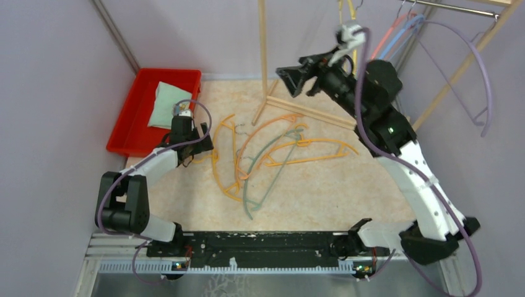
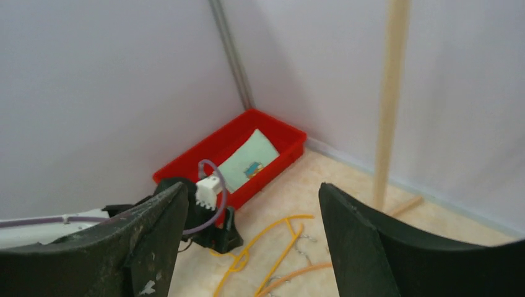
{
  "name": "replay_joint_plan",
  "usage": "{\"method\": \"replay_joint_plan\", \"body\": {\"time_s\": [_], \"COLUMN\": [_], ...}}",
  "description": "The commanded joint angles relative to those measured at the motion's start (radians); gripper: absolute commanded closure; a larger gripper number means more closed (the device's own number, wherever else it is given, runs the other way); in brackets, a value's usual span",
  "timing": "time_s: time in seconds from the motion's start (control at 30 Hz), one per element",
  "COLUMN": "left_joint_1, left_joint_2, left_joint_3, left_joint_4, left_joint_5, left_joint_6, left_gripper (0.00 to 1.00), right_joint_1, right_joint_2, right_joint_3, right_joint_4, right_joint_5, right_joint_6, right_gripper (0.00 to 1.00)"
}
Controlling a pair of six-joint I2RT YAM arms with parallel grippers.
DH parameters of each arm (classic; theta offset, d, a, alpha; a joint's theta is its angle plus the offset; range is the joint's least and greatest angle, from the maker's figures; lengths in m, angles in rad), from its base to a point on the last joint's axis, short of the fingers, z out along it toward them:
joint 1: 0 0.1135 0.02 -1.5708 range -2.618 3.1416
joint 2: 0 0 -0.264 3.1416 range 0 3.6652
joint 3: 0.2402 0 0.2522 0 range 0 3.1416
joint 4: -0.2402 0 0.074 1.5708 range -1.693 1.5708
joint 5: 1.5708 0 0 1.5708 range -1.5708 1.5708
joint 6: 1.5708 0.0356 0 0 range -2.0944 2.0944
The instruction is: Organize the hangers
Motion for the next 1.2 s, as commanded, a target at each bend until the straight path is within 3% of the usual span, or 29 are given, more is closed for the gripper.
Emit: {"method": "replay_joint_plan", "body": {"time_s": [0.0,0.13,0.27,0.4,0.63,0.9,1.17], "left_joint_1": [0.003,0.003,0.003,0.004,0.003,0.003,0.003], "left_joint_2": [0.009,0.006,0.002,-0.012,-0.033,-0.079,-0.127], "left_joint_3": [0.017,0.005,-0.004,-0.009,-0.009,0.006,0.010], "left_joint_4": [0.030,0.037,0.036,0.039,0.038,0.021,-0.010], "left_joint_5": [0.008,0.006,0.007,0.016,0.060,0.202,0.366], "left_joint_6": [-0.014,-0.015,-0.010,0.002,0.019,0.047,0.072], "left_gripper": [0.01,0.01,0.01,0.01,0.02,0.03,0.03], "right_joint_1": [0.121,0.171,0.167,0.162,0.161,0.159,0.160], "right_joint_2": [0.250,0.375,0.399,0.475,0.593,0.830,1.062], "right_joint_3": [0.275,0.312,0.185,0.116,-0.011,0.129,0.387], "right_joint_4": [-0.369,-0.482,-0.452,-0.457,-0.253,-0.210,-0.368], "right_joint_5": [-0.150,-0.100,-0.042,-0.095,-0.101,0.035,0.193], "right_joint_6": [-0.158,-0.129,-0.050,0.000,0.148,0.342,0.377], "right_gripper": [0.24,0.27,0.27,0.31,0.35,0.53,0.56]}}
